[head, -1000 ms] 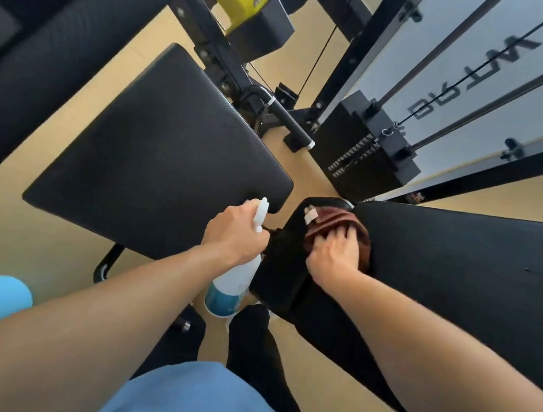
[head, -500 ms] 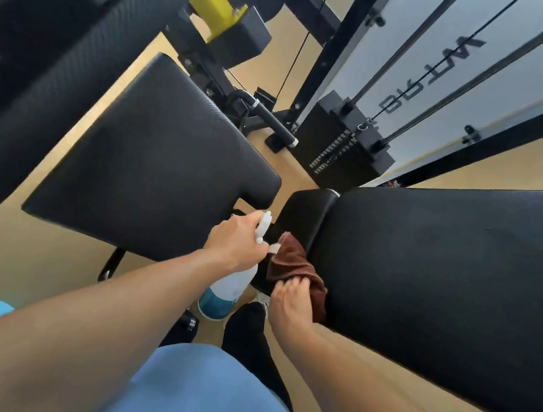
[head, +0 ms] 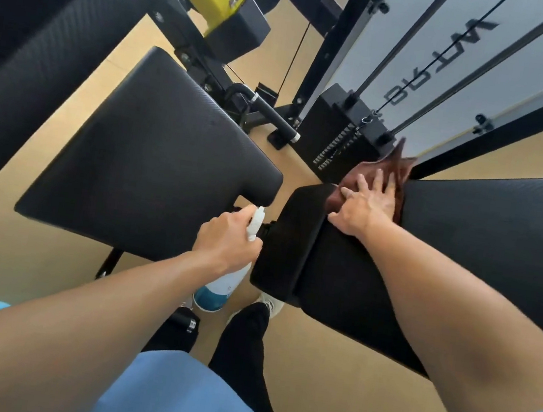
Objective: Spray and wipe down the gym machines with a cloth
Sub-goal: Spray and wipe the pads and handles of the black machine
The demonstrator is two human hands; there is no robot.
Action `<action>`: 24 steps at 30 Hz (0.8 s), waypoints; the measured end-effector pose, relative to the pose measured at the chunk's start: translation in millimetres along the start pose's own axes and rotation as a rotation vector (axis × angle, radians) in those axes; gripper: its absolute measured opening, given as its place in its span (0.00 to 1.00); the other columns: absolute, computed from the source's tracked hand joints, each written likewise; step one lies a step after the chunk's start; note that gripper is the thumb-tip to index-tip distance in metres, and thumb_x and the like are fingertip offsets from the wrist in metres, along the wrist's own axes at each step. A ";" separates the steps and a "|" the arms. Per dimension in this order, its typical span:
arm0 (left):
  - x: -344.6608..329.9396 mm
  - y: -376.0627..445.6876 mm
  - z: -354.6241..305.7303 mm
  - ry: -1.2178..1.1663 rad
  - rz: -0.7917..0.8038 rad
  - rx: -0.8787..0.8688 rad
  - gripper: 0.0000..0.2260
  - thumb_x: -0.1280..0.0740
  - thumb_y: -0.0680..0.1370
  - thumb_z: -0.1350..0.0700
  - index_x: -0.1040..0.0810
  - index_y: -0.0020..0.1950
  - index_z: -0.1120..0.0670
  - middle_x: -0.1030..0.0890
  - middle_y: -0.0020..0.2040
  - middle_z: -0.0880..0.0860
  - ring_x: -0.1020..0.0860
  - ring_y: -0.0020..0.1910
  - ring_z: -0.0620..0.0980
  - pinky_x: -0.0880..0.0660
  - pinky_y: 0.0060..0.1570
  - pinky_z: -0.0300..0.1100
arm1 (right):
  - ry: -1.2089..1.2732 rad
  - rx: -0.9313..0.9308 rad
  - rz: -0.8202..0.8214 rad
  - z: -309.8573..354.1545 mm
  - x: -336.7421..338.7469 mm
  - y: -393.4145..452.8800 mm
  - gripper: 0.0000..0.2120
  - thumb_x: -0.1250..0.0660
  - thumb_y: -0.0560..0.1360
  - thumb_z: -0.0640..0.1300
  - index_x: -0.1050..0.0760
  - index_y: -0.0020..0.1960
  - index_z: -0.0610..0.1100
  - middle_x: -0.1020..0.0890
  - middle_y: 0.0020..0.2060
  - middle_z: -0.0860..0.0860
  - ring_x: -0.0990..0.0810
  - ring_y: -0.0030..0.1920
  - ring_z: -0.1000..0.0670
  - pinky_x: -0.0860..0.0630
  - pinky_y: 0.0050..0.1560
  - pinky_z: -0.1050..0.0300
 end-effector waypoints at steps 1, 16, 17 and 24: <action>-4.4 -4.0 -2.2 0.002 0.019 0.001 0.14 0.35 0.80 0.52 0.29 0.65 0.48 0.23 0.43 0.48 0.25 0.34 0.47 0.32 0.32 0.39 | 0.001 0.037 -0.008 4.9 -5.0 -13.9 0.35 0.46 0.79 0.68 0.39 0.82 0.56 0.47 0.84 0.46 0.59 0.83 0.33 0.64 0.79 0.31; 34.0 4.5 -68.3 -0.042 0.009 -0.104 0.10 0.36 0.77 0.53 0.28 0.59 0.47 0.21 0.42 0.48 0.22 0.38 0.52 0.21 0.45 0.51 | 0.034 0.197 -0.102 41.8 -36.2 -112.3 0.34 0.42 0.79 0.67 0.34 0.80 0.51 0.40 0.82 0.44 0.51 0.82 0.38 0.63 0.81 0.36; 37.2 6.9 -64.3 -0.038 -0.004 -0.105 0.10 0.36 0.78 0.53 0.28 0.59 0.47 0.21 0.41 0.48 0.23 0.37 0.50 0.23 0.43 0.49 | 0.028 0.137 -0.126 22.3 -24.8 -95.0 0.33 0.44 0.79 0.67 0.35 0.80 0.53 0.42 0.82 0.44 0.53 0.83 0.37 0.65 0.80 0.34; 39.5 8.0 -63.2 0.049 0.003 -0.116 0.11 0.36 0.78 0.54 0.28 0.60 0.48 0.24 0.40 0.47 0.26 0.36 0.49 0.31 0.40 0.45 | 0.023 -0.163 -0.086 -105.1 29.1 -42.8 0.31 0.47 0.80 0.63 0.38 0.81 0.56 0.44 0.83 0.44 0.55 0.82 0.31 0.66 0.77 0.28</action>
Point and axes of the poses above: each hand's wrist, its own y-axis towards the middle knuckle, its own x-axis out of the back of the hand, z = x × y, the point moved 6 cm from there along y, towards the middle knuckle
